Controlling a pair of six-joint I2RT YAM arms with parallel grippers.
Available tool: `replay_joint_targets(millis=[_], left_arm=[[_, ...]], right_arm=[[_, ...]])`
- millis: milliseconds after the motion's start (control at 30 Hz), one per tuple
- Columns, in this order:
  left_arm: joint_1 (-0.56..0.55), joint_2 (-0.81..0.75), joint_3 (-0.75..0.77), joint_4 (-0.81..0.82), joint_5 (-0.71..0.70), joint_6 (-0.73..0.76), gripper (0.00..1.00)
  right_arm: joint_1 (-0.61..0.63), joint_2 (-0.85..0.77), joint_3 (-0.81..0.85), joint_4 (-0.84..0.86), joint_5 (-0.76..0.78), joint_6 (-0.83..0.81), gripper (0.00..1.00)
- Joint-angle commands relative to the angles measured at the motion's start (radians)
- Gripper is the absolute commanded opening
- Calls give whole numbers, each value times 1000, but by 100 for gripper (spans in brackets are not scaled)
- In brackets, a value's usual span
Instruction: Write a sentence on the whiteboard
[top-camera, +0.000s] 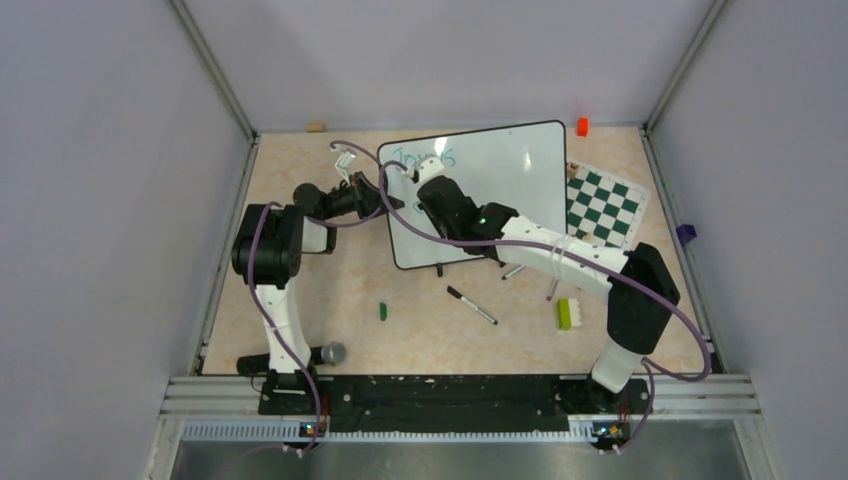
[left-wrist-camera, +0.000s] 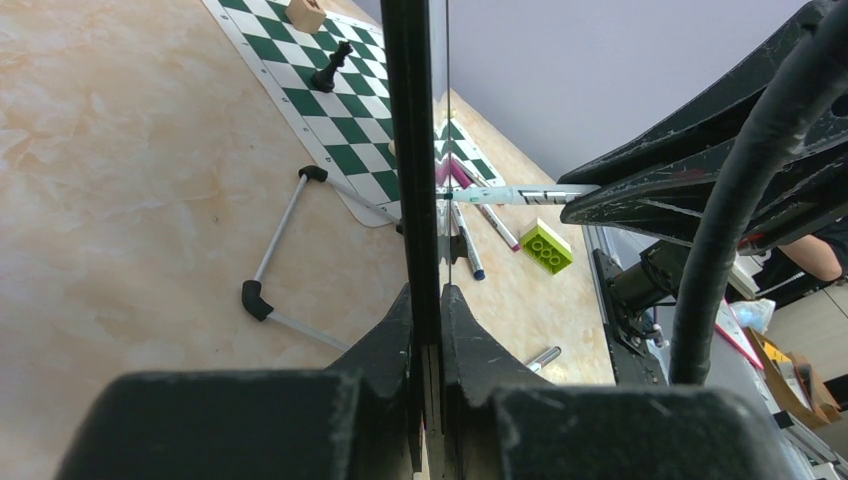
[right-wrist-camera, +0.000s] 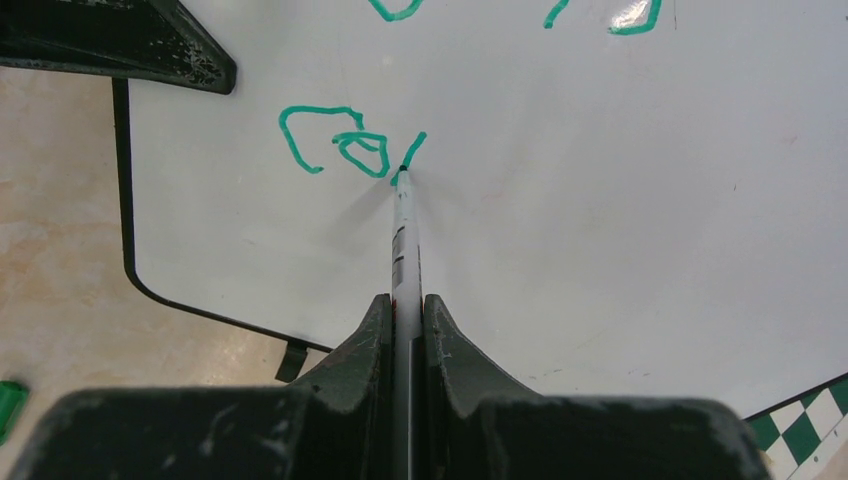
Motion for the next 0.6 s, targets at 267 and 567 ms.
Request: replay_joint_targets(millis=[267, 567], left_arm=[[-36, 24, -14, 101, 195, 115, 0], [-36, 23, -14, 101, 195, 115, 0]], right_arm=[[-27, 39, 84, 17, 46, -31, 0], [-43, 30, 93, 7, 52, -34, 0]])
